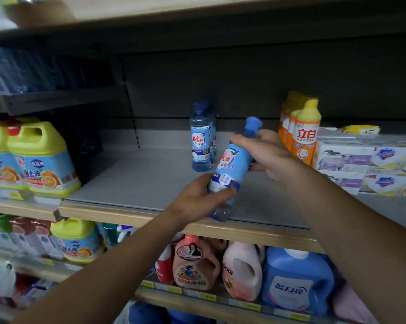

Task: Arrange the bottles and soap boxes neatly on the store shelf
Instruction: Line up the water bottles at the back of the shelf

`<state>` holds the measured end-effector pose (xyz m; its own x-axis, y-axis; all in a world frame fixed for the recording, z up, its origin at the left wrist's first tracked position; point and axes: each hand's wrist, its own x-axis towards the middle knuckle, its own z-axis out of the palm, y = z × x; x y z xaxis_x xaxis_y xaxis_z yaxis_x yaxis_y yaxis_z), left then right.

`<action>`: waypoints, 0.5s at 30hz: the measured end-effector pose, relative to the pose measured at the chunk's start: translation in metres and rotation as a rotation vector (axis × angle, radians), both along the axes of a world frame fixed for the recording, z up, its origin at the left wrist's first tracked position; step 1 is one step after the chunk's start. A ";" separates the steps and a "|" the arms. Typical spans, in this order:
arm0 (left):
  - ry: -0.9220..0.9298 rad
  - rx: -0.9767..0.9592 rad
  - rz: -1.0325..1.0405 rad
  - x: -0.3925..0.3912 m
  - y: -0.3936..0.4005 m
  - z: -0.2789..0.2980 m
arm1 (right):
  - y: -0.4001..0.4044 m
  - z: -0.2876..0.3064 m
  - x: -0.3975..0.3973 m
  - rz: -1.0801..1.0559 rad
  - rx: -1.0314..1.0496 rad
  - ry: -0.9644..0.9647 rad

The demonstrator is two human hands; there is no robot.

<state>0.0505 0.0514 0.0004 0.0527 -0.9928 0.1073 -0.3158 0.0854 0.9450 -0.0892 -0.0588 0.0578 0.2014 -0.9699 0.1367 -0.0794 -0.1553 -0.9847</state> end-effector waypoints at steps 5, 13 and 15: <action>-0.284 -0.296 0.388 -0.014 -0.004 -0.015 | 0.013 0.015 0.012 -0.134 -0.175 0.090; 0.906 0.336 -0.595 -0.007 0.015 -0.006 | 0.011 0.002 -0.027 0.540 0.264 -0.463; 0.986 0.355 -0.694 -0.009 0.016 -0.008 | 0.010 -0.003 -0.032 0.608 0.255 -0.497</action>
